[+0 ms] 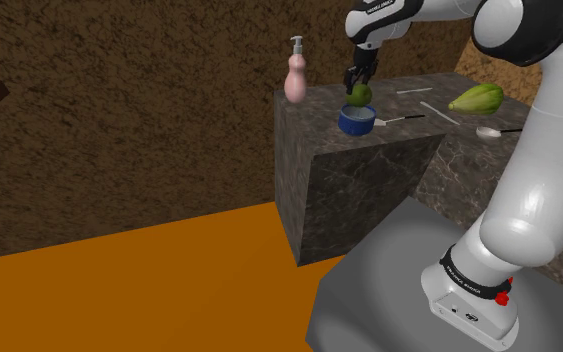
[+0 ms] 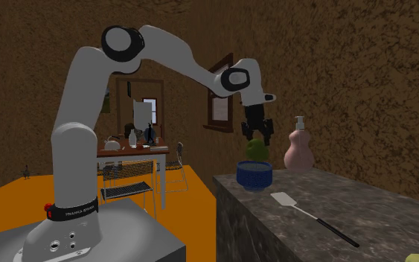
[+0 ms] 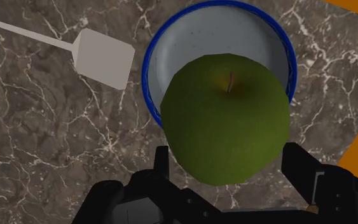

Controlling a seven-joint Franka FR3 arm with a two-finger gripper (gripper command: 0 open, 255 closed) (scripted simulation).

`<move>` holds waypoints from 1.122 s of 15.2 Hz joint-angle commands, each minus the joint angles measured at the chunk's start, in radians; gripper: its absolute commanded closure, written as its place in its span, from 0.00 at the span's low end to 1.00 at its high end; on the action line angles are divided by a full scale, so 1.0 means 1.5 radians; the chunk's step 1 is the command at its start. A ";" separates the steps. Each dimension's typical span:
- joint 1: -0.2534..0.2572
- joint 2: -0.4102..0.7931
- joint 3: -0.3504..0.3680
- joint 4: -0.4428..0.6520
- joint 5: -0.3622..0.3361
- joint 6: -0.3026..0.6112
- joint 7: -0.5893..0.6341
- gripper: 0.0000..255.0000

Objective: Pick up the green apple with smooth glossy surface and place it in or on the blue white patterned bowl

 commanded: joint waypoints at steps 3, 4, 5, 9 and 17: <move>0.001 0.001 0.000 -0.008 0.000 0.009 0.001 1.00; 0.001 0.001 0.000 -0.008 0.000 0.009 0.001 1.00; 0.001 0.001 0.000 -0.008 0.000 0.009 0.001 1.00; 0.001 0.001 0.000 -0.008 0.000 0.009 0.001 0.00; 0.007 -0.027 -0.002 0.025 -0.013 -0.049 0.009 0.00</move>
